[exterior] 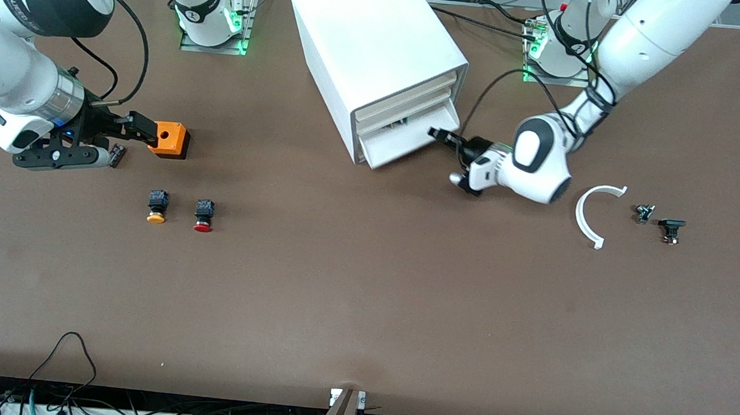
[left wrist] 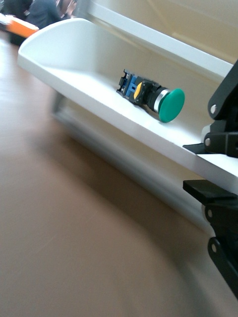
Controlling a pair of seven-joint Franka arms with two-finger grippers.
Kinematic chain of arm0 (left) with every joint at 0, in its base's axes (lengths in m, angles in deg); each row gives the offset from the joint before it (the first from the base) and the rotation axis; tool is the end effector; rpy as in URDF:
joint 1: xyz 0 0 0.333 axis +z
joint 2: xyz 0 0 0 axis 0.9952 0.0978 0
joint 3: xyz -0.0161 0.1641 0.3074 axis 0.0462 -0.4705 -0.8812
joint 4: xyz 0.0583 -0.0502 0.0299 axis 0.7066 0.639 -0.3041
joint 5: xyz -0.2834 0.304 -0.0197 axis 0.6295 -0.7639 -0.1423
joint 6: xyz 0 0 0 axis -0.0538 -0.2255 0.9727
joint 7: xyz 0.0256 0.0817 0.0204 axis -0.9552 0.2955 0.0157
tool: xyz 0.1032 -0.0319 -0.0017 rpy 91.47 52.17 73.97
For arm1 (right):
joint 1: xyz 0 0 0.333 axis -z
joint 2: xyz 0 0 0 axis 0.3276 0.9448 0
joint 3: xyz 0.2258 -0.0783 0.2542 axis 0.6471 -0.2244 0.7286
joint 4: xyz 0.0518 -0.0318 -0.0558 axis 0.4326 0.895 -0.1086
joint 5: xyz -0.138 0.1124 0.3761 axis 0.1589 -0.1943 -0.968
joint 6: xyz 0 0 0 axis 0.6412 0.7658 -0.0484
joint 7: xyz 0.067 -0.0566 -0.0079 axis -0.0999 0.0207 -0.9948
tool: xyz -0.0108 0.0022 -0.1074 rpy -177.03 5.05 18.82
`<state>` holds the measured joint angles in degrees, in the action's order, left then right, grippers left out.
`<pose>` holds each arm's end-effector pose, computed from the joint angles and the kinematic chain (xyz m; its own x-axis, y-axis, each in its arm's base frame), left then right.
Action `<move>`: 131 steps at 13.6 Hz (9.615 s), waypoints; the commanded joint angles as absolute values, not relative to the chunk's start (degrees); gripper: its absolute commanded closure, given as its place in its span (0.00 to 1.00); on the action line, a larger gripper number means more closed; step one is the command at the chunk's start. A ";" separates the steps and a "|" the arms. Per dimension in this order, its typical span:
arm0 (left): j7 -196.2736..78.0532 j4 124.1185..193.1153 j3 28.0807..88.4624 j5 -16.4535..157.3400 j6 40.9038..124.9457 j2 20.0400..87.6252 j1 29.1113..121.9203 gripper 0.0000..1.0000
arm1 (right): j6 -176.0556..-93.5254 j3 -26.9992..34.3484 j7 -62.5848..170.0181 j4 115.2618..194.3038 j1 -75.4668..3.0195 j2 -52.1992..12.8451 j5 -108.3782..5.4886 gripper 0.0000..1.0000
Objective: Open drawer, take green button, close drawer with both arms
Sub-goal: 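Pull the drawer open with the left gripper while the right gripper approaches, then lower the right gripper into the drawer while the left gripper withdraws, then close the right gripper on the green button inside the drawer, then lift the green button out of the drawer with the right gripper, then shut the drawer with the left gripper while the right gripper holds the button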
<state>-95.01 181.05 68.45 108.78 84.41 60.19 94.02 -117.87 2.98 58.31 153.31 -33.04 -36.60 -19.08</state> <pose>0.5031 -0.2210 0.1693 0.8723 -0.3555 -0.3358 0.0506 -0.6173 0.7851 0.6082 0.0936 0.5367 0.9870 0.1302 -0.0946 0.1244 -0.9901 -0.0656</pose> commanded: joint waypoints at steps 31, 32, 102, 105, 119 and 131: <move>-63.10 157.96 56.99 58.02 57.96 25.05 99.07 0.00 | -137.20 22.92 23.59 125.45 -63.69 2.74 0.16 0.00; -63.10 157.96 57.00 58.02 57.96 25.05 98.98 0.00 | -137.56 22.92 23.59 125.46 -63.95 3.17 0.17 0.00; -6.15 186.61 66.49 61.81 112.35 46.13 85.10 0.00 | -93.89 14.84 53.98 141.98 -12.53 -36.64 -15.21 0.99; -5.71 186.00 66.40 53.03 113.50 48.77 85.09 0.00 | -93.79 15.01 53.48 141.89 -12.62 -36.55 -14.60 0.99; 12.57 188.80 74.30 54.76 112.02 47.29 81.40 0.00 | -107.13 15.01 52.59 143.21 -19.29 -28.65 -14.34 1.00; 11.69 189.34 83.36 61.36 102.78 43.43 83.41 0.00 | -134.45 14.92 65.33 148.11 -29.32 -13.88 -14.42 1.00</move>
